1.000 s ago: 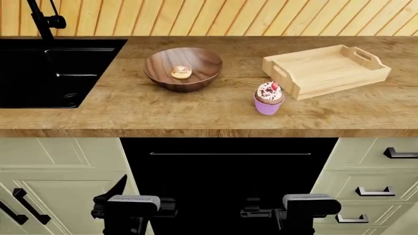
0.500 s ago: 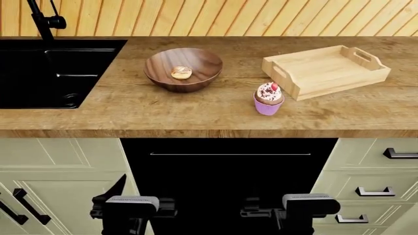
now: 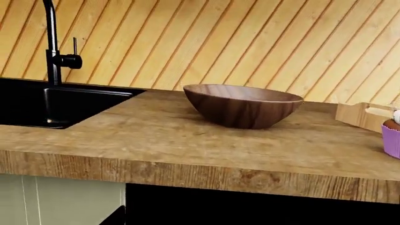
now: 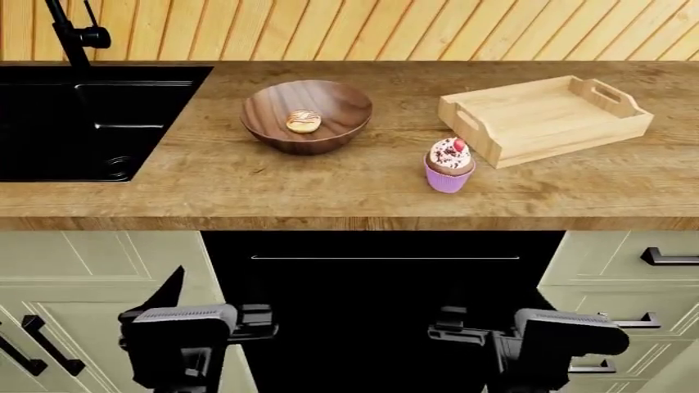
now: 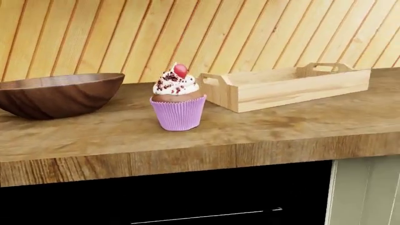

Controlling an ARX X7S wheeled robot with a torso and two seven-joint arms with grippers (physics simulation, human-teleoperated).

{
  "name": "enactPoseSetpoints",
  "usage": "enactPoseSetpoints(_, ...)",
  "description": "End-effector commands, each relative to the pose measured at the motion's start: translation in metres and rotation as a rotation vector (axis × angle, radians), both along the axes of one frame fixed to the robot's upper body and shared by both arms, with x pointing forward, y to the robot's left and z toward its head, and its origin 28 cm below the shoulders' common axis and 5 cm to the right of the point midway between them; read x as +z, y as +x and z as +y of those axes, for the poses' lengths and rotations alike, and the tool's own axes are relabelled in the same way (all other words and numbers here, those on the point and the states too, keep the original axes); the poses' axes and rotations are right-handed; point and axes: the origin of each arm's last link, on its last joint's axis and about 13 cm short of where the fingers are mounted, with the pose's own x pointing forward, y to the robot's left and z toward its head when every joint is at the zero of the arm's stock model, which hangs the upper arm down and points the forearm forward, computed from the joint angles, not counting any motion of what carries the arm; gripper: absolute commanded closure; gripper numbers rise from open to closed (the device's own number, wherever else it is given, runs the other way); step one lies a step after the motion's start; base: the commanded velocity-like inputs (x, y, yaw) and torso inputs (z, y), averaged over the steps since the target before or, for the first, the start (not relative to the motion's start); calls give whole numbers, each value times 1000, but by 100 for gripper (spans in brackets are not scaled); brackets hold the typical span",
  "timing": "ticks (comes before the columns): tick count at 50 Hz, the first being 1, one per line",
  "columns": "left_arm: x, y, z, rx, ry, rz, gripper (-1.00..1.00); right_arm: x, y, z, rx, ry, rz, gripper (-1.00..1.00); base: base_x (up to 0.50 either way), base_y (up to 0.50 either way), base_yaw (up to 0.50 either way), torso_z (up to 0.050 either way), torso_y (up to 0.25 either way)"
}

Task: Pick up the bowl with donut and place it on the tray. Pick up the cupcake and place it on the tray.

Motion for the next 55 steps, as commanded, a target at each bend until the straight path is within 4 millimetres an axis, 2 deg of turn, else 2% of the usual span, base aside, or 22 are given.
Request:
enactPoseSetpoints(1,46,-3,5,36,-11,-20,-100,44,-9,-6,-15,2,-53,-100,0,0,0,0,0)
enactPoseSetpoints(12,120,-11,20,46,114,46,-100,129,-18,-23,124,19,-44,-100,0,0,0,0,0)
enactPoseSetpoints(17,157,-4,22,32,142,74,-100,175,-19,-33,192,-13,12,-100,0,0,0,0,0)
enactPoseSetpoints(21,177,4,26,12,145,98,-100,202,-15,-37,172,-54,58,-100,0,0,0,0,0)
enactPoseSetpoints(29,205,9,35,-6,139,163,-100,226,-8,-40,214,-125,118,-100,0,0,0,0,0)
enactPoseSetpoints(32,219,7,38,-29,129,186,-100,233,-14,-39,329,-124,184,-100,0,0,0,0,0)
enactPoseSetpoints(40,256,-2,38,-101,145,226,-100,256,-32,-44,388,-121,220,-100,0,0,0,0,0)
enactPoseSetpoints(49,276,-4,37,-177,158,265,-100,267,-50,-45,474,-194,290,-100,107,14,0,0,0)
enactPoseSetpoints(55,279,-6,38,-180,163,266,-100,270,-55,-43,512,-175,315,-100,500,40,0,0,0)
